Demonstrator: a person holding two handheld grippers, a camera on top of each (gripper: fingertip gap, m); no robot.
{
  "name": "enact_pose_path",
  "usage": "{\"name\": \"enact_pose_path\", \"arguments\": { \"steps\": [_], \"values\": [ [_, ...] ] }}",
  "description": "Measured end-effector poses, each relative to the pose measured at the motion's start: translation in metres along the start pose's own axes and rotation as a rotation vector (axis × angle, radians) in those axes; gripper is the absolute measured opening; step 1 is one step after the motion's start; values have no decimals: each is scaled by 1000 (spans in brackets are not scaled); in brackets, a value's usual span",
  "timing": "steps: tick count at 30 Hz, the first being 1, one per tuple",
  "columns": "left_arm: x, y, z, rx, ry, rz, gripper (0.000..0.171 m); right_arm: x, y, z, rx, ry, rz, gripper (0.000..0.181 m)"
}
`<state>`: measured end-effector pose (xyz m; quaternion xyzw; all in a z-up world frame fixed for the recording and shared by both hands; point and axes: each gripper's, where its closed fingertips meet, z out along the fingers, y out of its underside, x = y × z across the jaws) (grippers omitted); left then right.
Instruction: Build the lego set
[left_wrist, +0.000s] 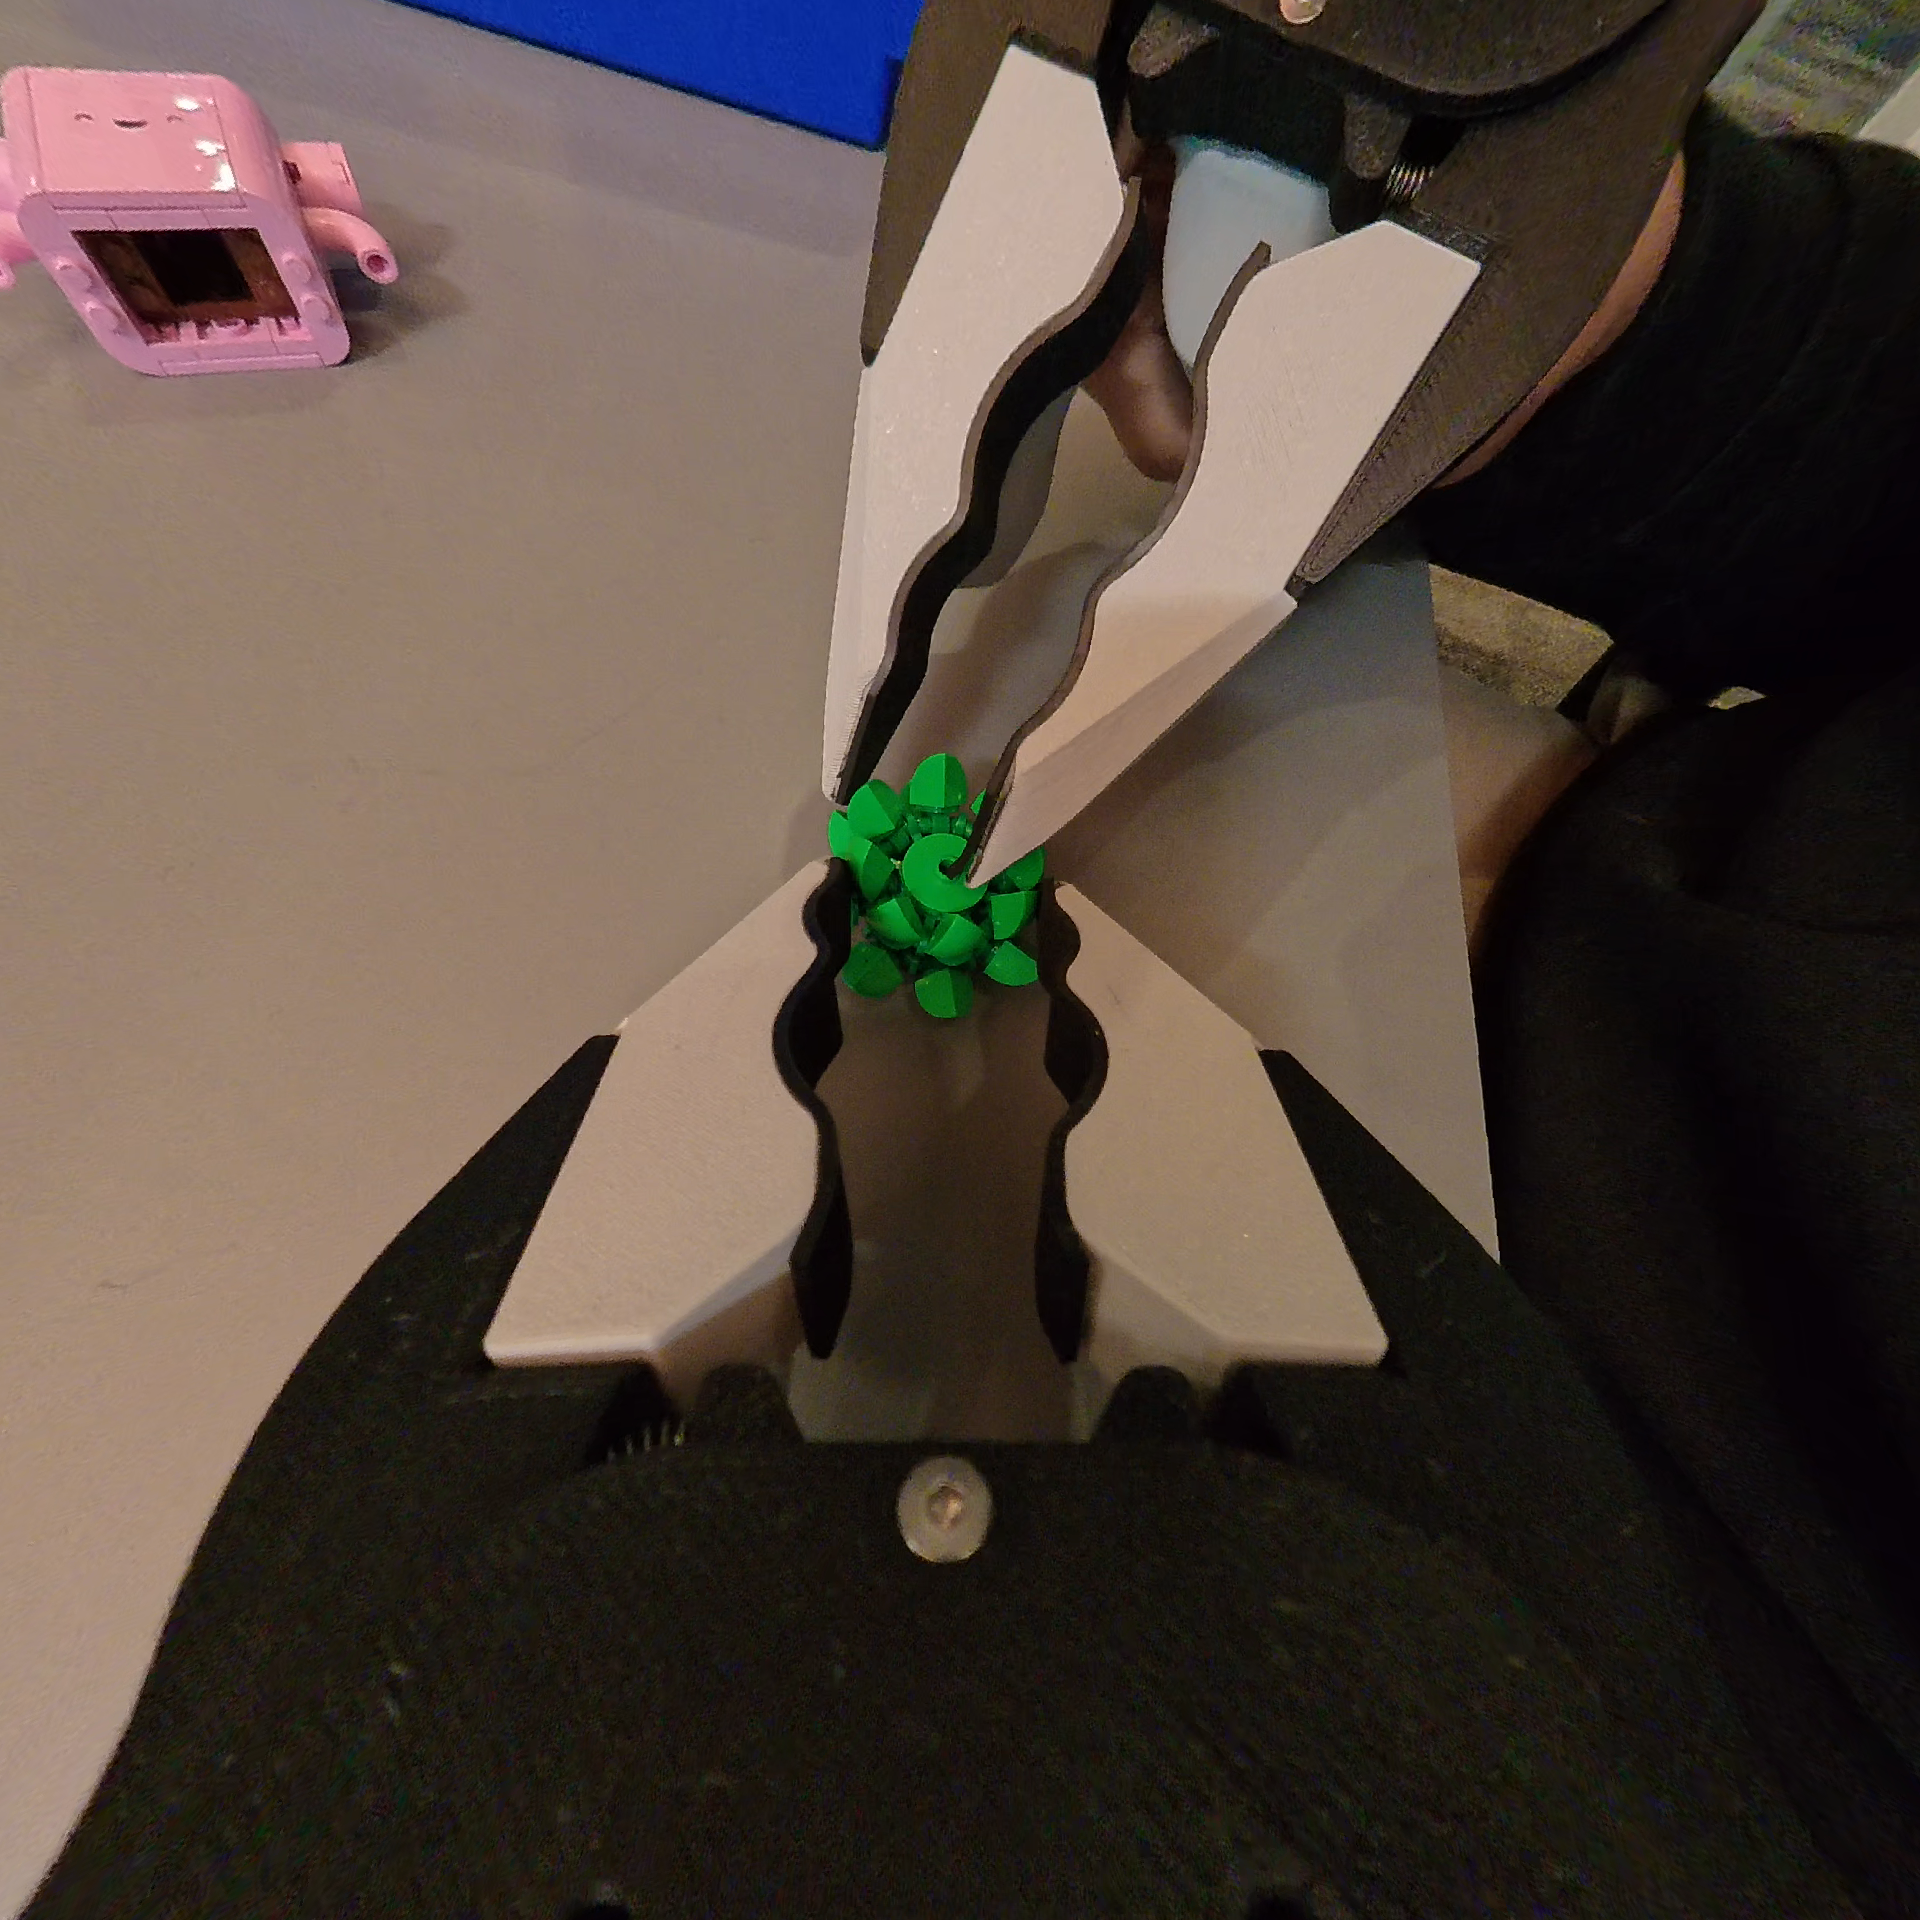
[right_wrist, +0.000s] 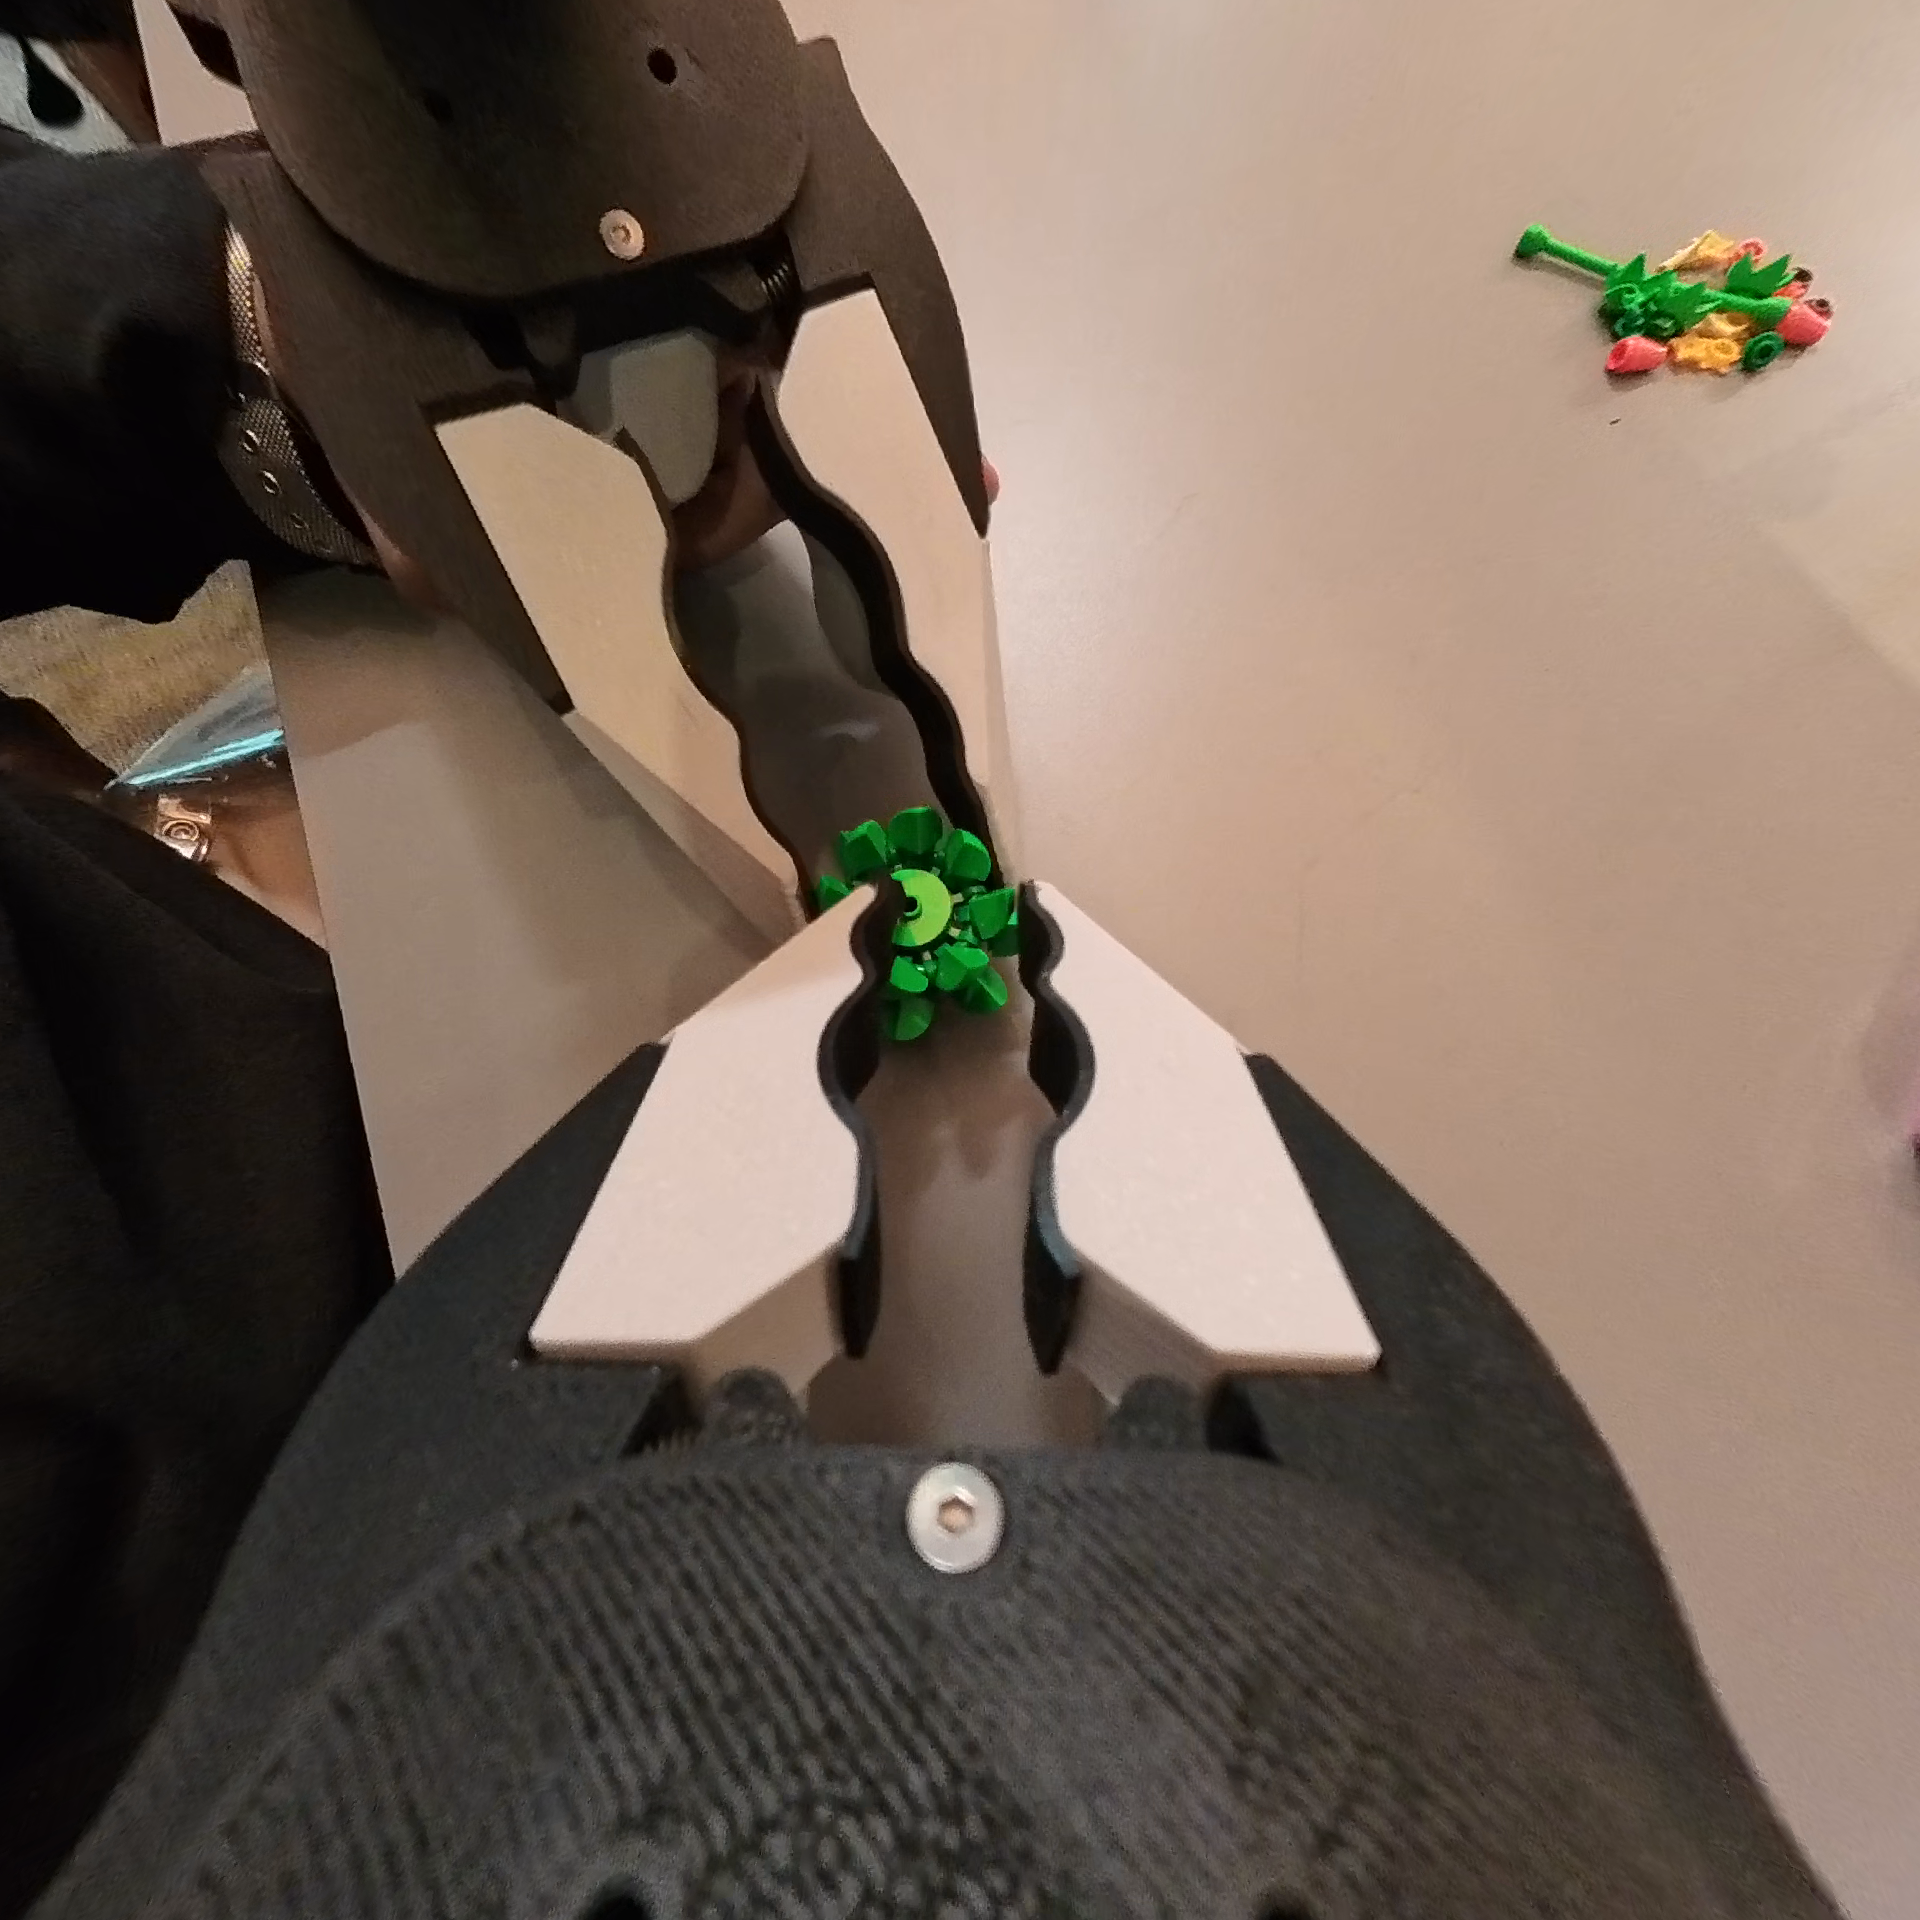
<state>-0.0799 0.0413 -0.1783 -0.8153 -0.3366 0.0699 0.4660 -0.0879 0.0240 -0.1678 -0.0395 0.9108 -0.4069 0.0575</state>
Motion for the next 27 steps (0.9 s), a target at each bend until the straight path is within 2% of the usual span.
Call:
{"name": "enact_pose_path", "arguments": {
  "steps": [10, 15, 20, 27],
  "values": [
    [0, 0, 0, -1, -3, 2, 34, 0, 2, 2, -199, -35, -93, 24],
    [1, 0, 0, -3, -1, 7, 34, -2, 4, 1, -208, -79, -45, 23],
    [0, 0, 0, -2, 2, -1, 34, 1, 1, 0, -203, -53, -78, 27],
    [0, 0, 0, -2, 2, -6, 34, 0, -5, -6, -184, -122, -34, 29]
  ]
}}
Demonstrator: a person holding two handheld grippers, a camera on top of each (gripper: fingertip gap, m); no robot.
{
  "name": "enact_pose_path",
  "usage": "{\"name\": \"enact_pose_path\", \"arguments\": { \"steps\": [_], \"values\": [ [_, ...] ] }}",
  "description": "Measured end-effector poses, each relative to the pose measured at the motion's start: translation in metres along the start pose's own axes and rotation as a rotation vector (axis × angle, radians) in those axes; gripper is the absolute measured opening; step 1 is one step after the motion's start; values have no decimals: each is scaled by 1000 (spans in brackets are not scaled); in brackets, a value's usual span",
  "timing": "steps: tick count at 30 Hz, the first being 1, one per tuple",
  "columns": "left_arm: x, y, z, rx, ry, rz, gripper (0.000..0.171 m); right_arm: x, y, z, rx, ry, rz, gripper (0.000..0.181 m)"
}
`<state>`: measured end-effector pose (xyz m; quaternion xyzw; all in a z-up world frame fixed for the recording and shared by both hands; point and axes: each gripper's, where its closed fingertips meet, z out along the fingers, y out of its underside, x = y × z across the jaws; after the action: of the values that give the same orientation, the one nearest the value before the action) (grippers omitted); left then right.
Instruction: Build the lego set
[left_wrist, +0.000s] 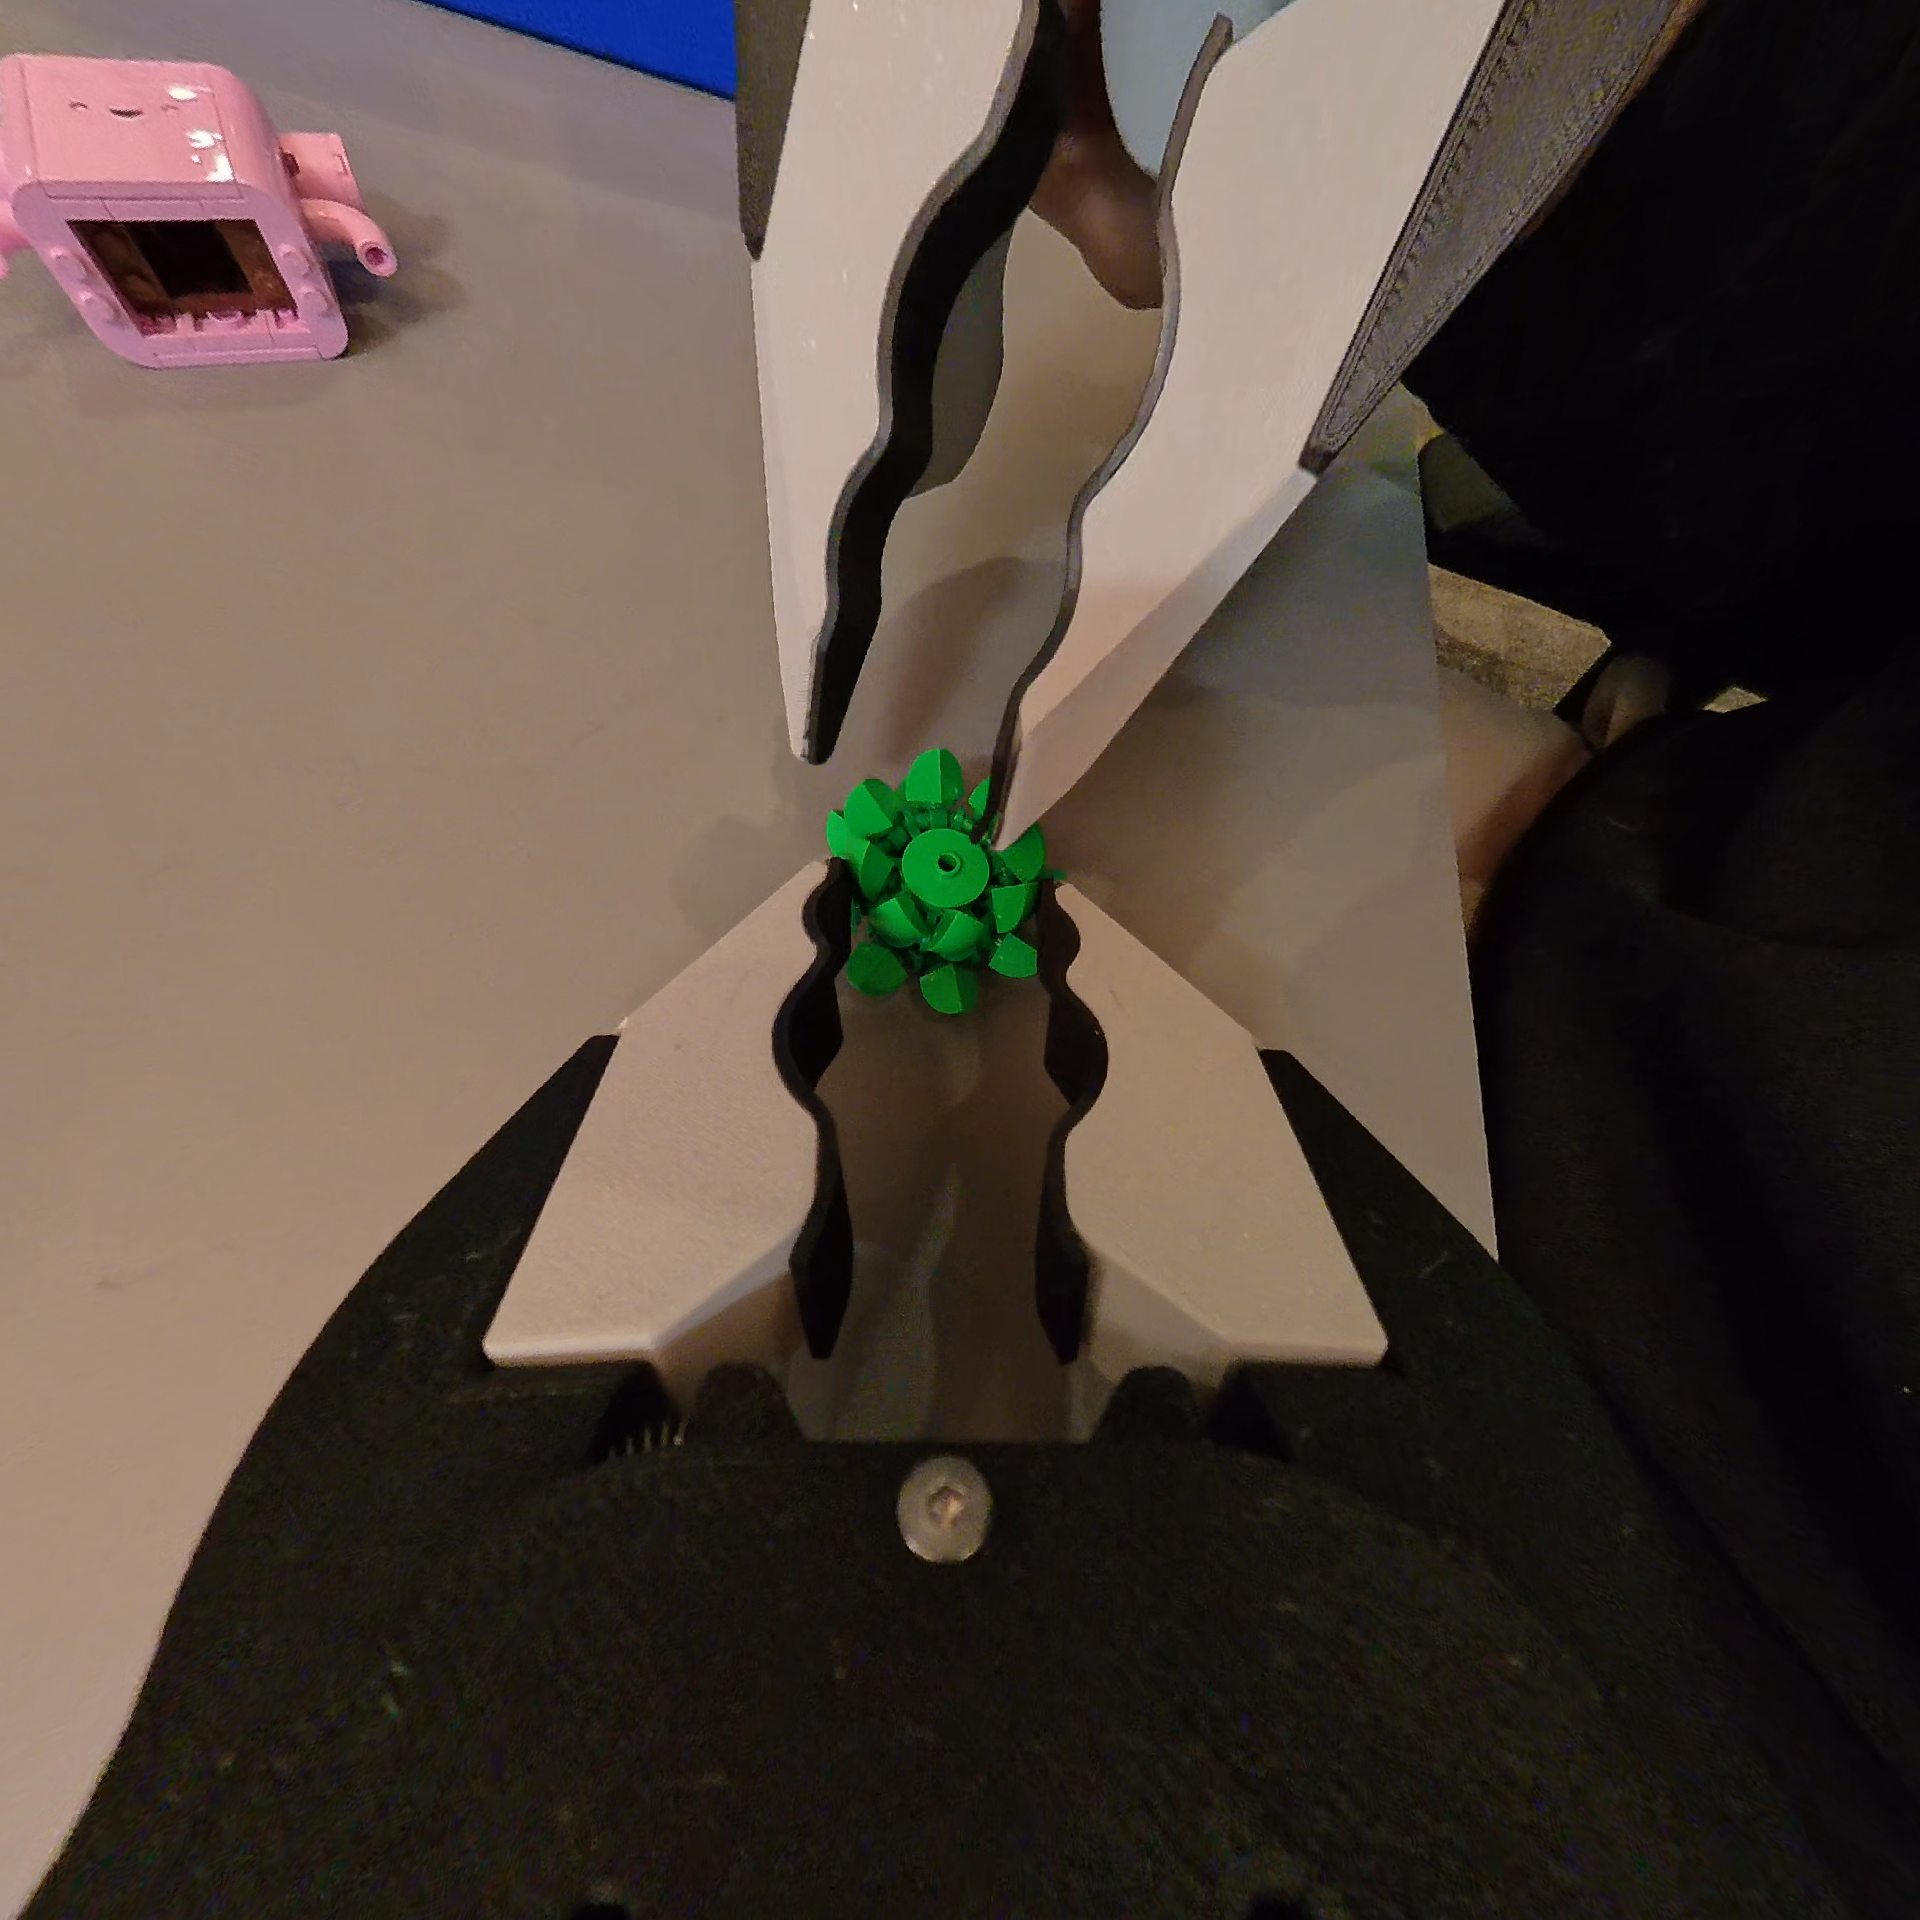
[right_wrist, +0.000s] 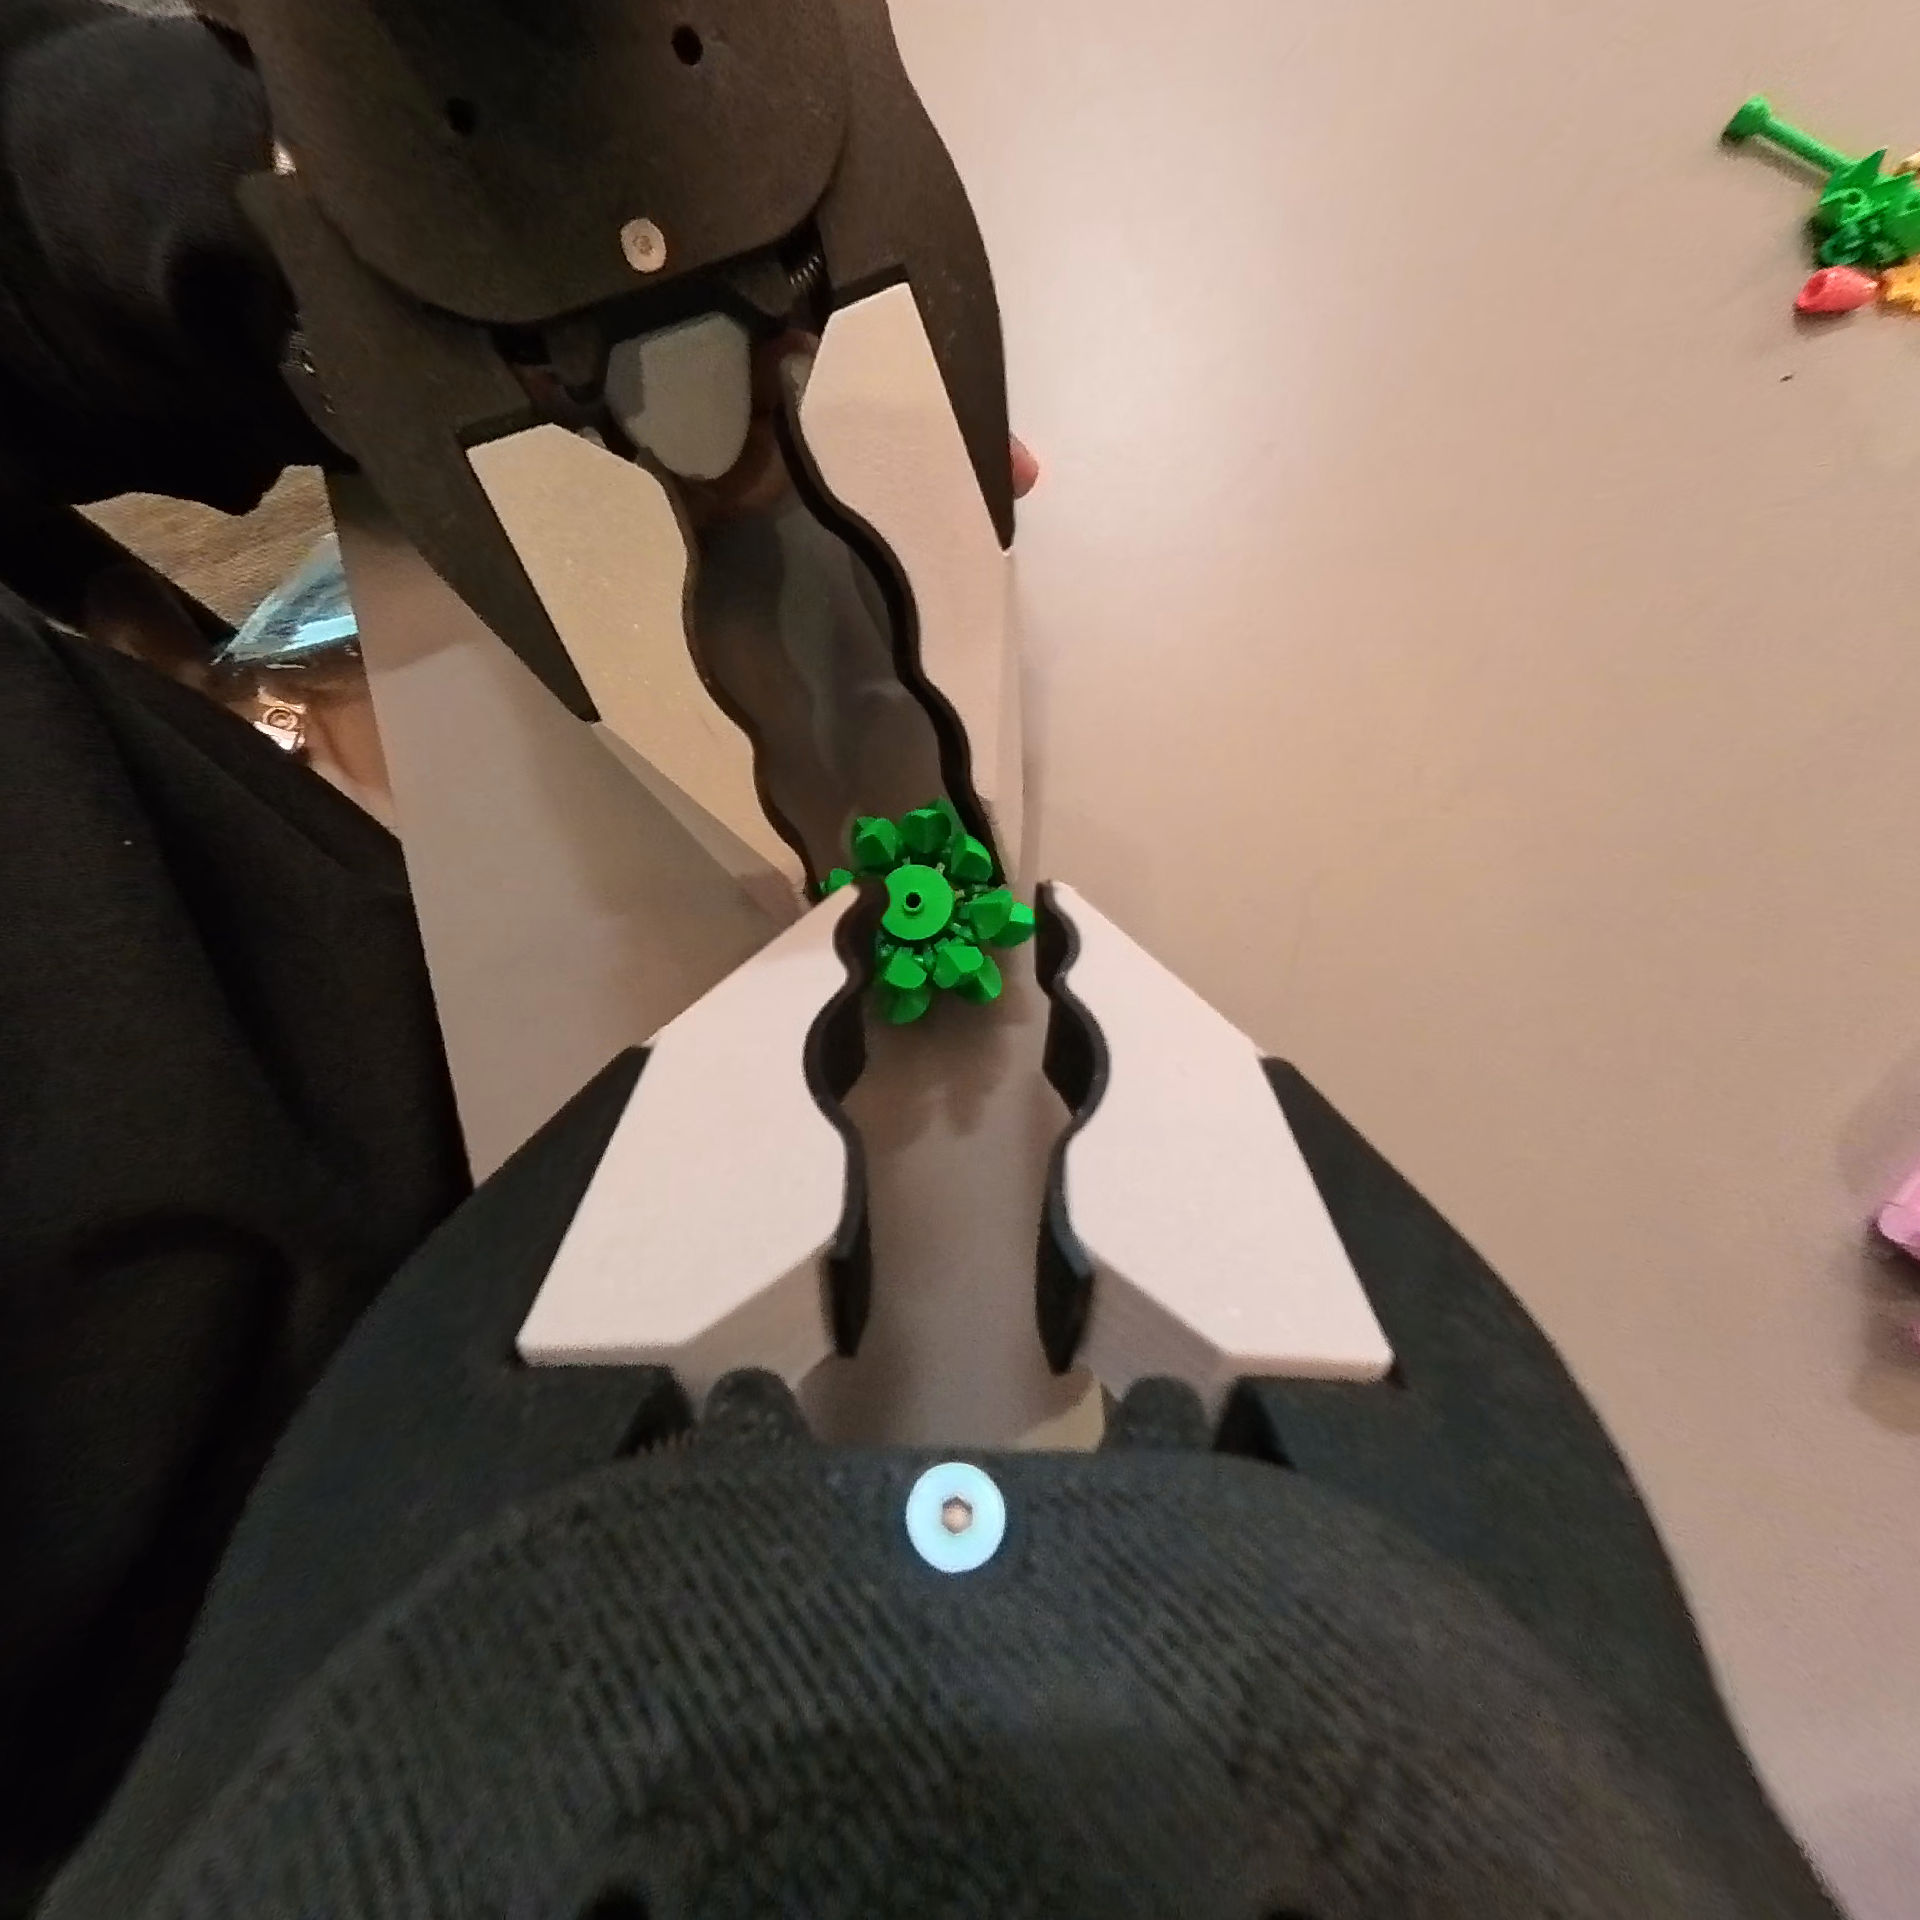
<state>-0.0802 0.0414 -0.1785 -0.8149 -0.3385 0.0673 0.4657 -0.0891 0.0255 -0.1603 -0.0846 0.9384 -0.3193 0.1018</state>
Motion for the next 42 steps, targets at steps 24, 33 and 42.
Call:
{"name": "enact_pose_path", "arguments": {
  "steps": [24, 33, 42],
  "values": [
    [0, 0, 0, -1, -9, 6, 33, 0, 6, 11, -47, -22, 36, 20],
    [-2, 0, 0, -3, -16, 2, 33, -1, 4, 11, -34, -9, 16, 17],
    [-1, 1, 0, -4, -14, 5, 33, 11, -2, -6, 65, -18, 75, 26]
  ]
}}
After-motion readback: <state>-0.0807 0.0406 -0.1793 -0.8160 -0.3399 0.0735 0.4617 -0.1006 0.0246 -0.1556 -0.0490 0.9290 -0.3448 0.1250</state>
